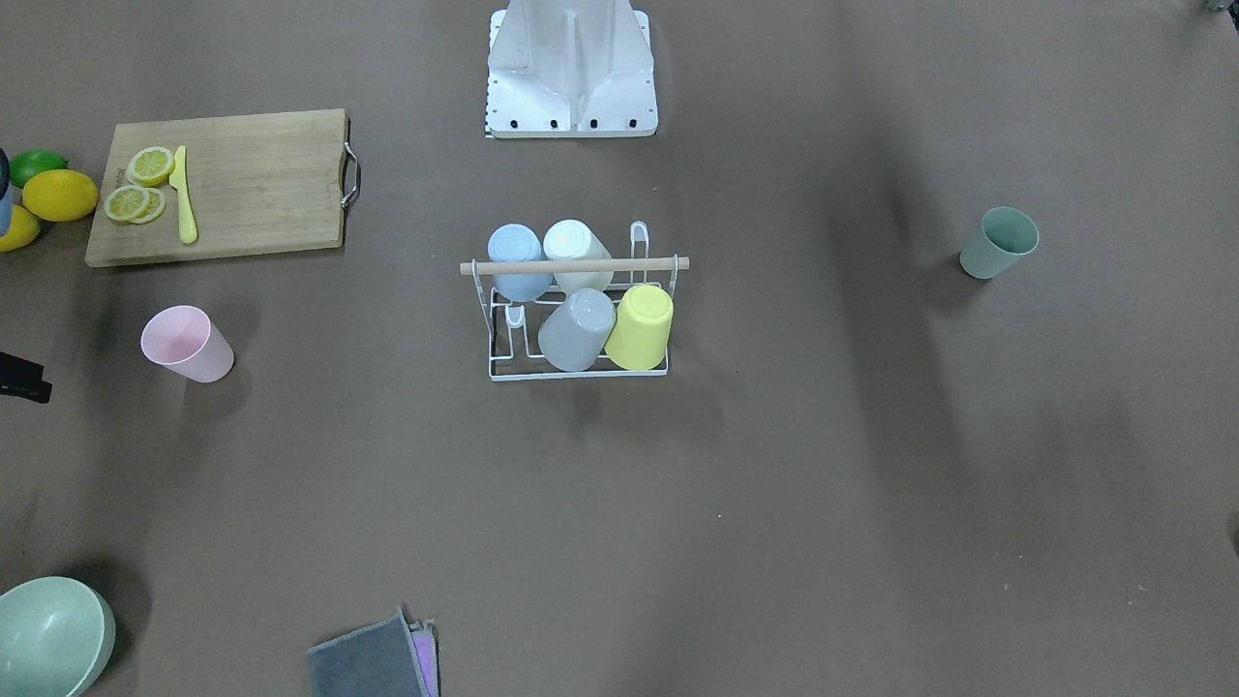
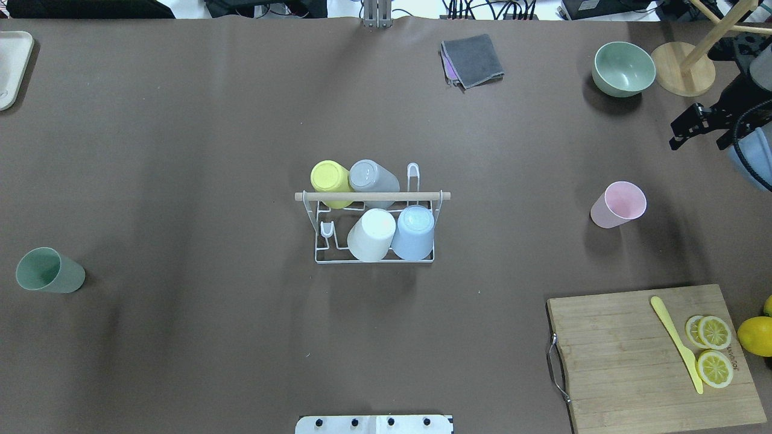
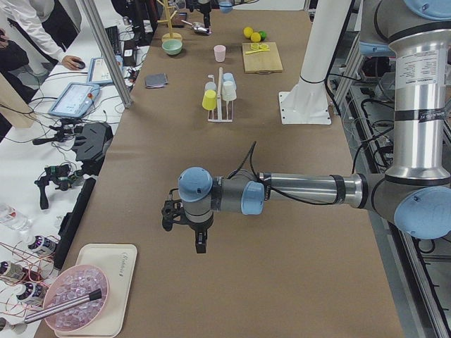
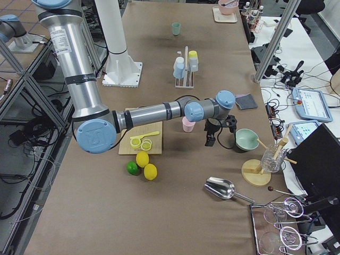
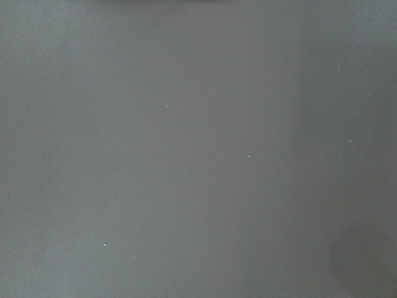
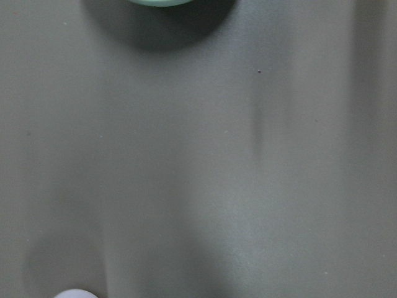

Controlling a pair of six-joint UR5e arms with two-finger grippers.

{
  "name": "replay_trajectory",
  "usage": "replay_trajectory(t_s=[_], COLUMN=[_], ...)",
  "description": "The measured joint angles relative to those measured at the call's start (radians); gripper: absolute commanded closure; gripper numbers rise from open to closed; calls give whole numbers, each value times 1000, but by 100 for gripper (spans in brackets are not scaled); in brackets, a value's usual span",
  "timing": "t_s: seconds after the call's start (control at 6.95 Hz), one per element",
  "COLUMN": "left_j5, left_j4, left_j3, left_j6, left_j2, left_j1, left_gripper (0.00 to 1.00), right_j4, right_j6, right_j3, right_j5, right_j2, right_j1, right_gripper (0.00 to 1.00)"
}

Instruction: Place cup on cup holder

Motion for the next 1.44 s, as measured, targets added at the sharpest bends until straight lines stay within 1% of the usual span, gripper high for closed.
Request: replay_trajectory(t_s=[0.14, 0.43, 0.58, 0.86, 1.15, 1.44], left_j5=[-1, -2, -2, 0, 3, 5], left_j4=[1, 1, 0, 2, 11, 51], left_j3=[-16, -39, -40, -20, 69, 195], left_j6=[-4, -8, -10, -75, -175, -236], left_j2=[-13, -23, -36, -118, -254, -393], left_j1=[0, -1, -1, 0, 11, 38], left_gripper=[3, 3, 3, 3, 3, 3], right_j4=[-27, -155, -206, -330, -392, -409], right_j6=[13, 11, 2, -75, -177, -246], right_j3=[-34, -73, -107, -188, -241, -281], right_j5=[2, 15, 19, 29, 87, 107], right_j2=[52, 136, 182, 289, 321, 317], right_j1=[-15, -54, -75, -117, -156, -173], right_gripper=[1, 1, 0, 1, 1, 1])
